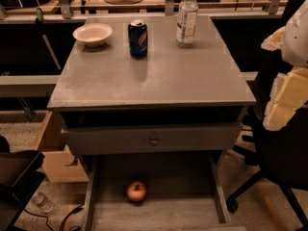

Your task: Pick apple from middle drawer and place on counter

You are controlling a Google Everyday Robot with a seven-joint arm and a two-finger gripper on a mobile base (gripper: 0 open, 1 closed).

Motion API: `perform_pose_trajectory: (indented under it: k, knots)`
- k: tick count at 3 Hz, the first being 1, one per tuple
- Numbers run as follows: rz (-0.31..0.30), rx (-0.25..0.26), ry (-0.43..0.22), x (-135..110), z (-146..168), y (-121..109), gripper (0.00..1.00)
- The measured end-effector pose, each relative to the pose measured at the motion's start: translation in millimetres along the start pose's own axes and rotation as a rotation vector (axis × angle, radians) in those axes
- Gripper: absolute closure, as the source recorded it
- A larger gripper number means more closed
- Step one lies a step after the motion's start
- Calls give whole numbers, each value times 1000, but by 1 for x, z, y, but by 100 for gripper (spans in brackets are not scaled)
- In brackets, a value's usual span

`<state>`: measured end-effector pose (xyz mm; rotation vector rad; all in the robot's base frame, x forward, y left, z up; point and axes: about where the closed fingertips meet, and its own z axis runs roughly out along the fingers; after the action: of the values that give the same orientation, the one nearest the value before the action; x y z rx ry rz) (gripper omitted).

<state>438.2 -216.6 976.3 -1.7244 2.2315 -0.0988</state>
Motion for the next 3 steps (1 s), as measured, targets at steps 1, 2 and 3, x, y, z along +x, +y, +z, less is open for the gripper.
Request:
perform_pose_trajectory:
  k: [1,2,3]
  knots:
    - [0,0,0,0,0,0,0]
    - [53,13,-48,9,8,5,0]
    - [104,14,-159,29,35,26,0]
